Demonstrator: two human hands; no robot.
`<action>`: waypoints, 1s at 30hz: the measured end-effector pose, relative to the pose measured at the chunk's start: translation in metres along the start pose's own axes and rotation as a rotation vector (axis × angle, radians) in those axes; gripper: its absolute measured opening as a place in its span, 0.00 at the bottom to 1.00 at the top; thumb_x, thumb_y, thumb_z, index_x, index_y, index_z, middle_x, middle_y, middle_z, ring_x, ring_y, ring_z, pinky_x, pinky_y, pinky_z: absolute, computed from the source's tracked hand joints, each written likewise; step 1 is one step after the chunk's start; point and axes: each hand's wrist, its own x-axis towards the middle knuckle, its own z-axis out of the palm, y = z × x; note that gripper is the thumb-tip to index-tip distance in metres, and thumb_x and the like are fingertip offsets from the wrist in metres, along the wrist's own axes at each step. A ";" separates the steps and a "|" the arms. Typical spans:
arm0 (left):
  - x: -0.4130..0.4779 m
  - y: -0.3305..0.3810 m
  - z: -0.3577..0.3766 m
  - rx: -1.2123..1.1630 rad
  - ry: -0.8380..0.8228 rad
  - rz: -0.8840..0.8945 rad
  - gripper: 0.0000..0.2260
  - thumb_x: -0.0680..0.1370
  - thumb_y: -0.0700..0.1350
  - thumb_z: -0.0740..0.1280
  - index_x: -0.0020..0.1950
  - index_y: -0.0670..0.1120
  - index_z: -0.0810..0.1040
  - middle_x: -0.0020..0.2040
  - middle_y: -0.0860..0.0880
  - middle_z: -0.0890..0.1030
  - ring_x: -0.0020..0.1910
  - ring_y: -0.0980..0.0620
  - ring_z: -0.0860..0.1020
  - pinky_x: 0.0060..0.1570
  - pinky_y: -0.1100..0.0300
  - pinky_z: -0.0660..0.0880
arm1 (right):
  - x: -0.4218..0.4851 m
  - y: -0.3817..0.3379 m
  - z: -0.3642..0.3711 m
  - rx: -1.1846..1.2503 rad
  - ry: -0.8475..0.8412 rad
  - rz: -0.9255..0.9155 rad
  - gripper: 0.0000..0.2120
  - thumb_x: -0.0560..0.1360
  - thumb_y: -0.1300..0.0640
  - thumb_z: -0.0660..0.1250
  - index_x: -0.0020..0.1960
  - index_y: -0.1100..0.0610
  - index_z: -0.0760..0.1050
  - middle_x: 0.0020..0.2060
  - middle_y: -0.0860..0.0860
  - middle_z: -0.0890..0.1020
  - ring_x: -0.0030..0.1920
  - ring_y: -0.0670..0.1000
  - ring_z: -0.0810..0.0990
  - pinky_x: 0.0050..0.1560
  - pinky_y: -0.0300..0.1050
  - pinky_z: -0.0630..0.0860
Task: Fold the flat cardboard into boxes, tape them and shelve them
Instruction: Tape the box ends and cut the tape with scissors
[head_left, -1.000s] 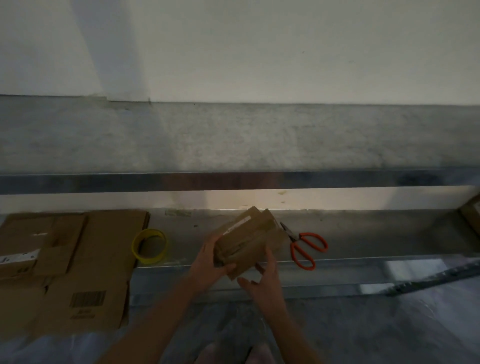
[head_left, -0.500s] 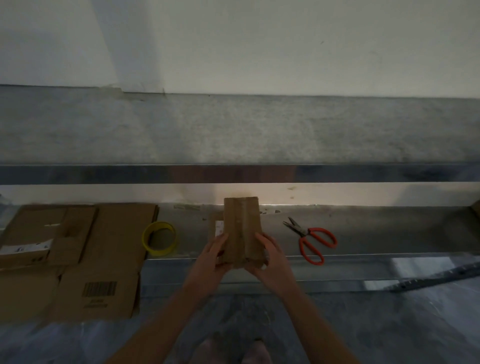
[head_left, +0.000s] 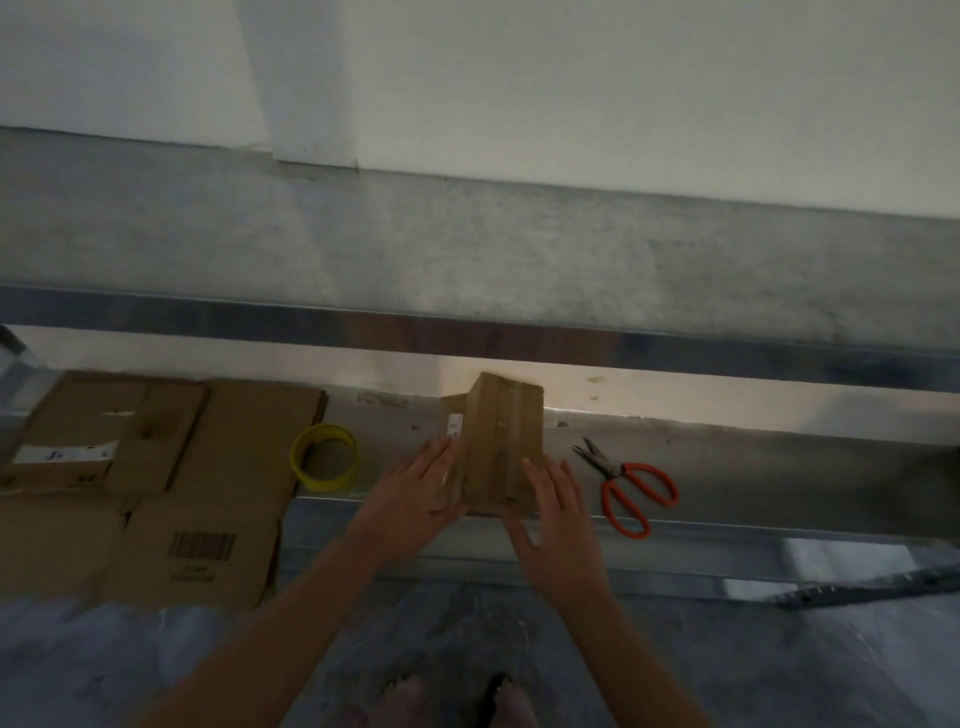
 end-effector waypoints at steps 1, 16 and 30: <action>-0.007 -0.006 -0.006 0.054 0.003 -0.002 0.36 0.78 0.67 0.52 0.79 0.53 0.42 0.80 0.54 0.46 0.78 0.51 0.44 0.75 0.52 0.48 | -0.004 -0.005 -0.001 -0.032 0.015 -0.047 0.30 0.79 0.39 0.58 0.78 0.47 0.57 0.78 0.49 0.57 0.79 0.52 0.48 0.75 0.54 0.60; -0.061 -0.152 -0.042 0.421 -0.153 0.052 0.29 0.81 0.59 0.46 0.79 0.47 0.55 0.79 0.49 0.56 0.78 0.46 0.49 0.75 0.50 0.44 | 0.045 -0.136 0.118 -0.132 -0.290 -0.012 0.29 0.81 0.45 0.57 0.79 0.51 0.54 0.77 0.49 0.59 0.78 0.52 0.53 0.76 0.51 0.57; -0.051 -0.161 -0.054 0.206 0.098 0.241 0.06 0.73 0.44 0.73 0.49 0.47 0.81 0.44 0.50 0.82 0.46 0.48 0.81 0.57 0.55 0.74 | 0.063 -0.147 0.128 -0.191 -0.255 0.035 0.09 0.82 0.55 0.56 0.57 0.55 0.73 0.56 0.52 0.77 0.57 0.53 0.73 0.57 0.47 0.69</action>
